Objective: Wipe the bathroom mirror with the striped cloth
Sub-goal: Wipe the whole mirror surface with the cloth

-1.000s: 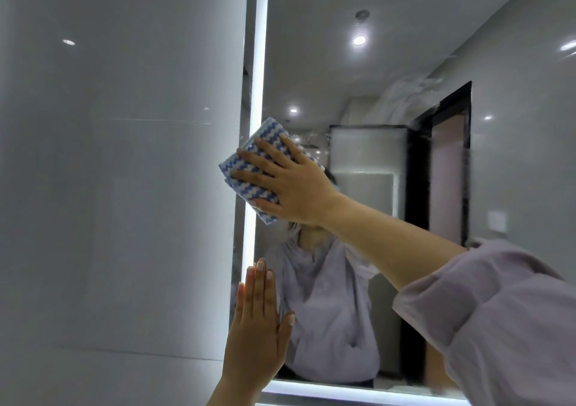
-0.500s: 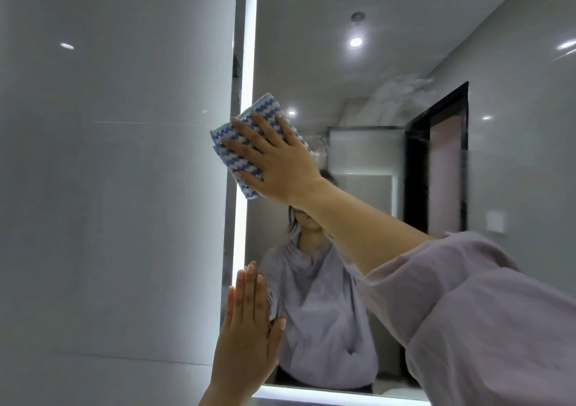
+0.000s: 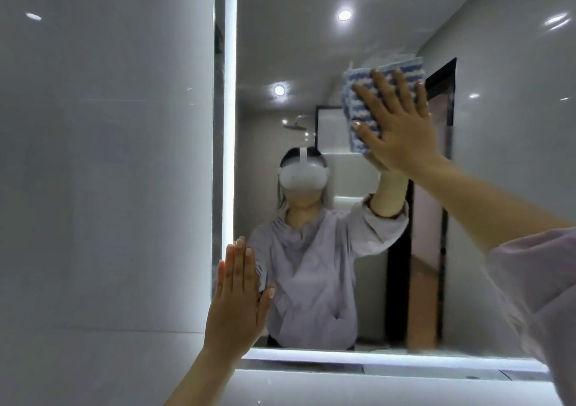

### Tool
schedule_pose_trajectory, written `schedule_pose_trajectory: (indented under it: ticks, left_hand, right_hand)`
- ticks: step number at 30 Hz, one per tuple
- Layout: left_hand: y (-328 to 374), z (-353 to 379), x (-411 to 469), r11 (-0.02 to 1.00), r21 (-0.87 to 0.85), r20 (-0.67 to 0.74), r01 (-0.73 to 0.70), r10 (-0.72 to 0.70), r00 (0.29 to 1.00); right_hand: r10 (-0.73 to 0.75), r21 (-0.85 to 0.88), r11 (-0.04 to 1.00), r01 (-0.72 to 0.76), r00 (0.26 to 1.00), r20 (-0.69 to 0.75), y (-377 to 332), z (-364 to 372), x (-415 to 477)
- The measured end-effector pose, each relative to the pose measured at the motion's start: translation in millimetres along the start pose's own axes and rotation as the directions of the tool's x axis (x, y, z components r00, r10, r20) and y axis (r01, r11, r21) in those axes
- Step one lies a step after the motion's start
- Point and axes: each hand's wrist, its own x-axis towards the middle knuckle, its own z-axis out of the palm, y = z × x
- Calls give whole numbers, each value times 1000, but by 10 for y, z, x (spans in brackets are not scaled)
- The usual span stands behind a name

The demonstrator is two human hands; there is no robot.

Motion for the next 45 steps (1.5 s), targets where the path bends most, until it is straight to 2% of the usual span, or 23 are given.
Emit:
schedule_pose_trajectory:
  ticks: [6,10,13,18,23,26,30,35,42,45]
  left_hand:
    - [-2,-127,-13,995,91,7,-45,44,999]
    - [-6,-316,191,989,117,-91,-95,106,990]
    - [-78,-536,586,986,152,-193,-71,100,976]
    - [-198,-682,1128,991,123,-218,45,-17,976]
    - [-219,-540,1300,992,123,-234,33,-3,972]
    - [-252,-441,1300,993,107,-265,43,-13,964]
    - [-255,-391,1330,996,82,-283,45,-20,959]
    - [-230,-373,1334,997,53,-296,49,-31,955]
    - [-230,-343,1328,997,69,-317,22,1,948]
    - [-217,-343,1320,997,72,-320,19,5,947]
  right_hand:
    - [174,42,984,-173,985,-12,395,20,-263]
    - [179,45,983,-178,984,-10,381,41,-273]
    - [182,44,982,-182,983,-10,378,34,-286]
    - [173,38,984,-173,985,20,385,0,-290]
    - [106,-1,994,-106,994,20,528,-6,-485]
    - [146,-33,989,-145,989,37,753,26,-731]
    - [317,-15,949,-316,947,44,1132,48,-1154]
    - [517,36,854,-520,854,62,1280,-32,-1367]
    - [674,61,737,-673,739,5,978,94,-1192]
    - [638,72,768,-636,770,-16,763,143,-939]
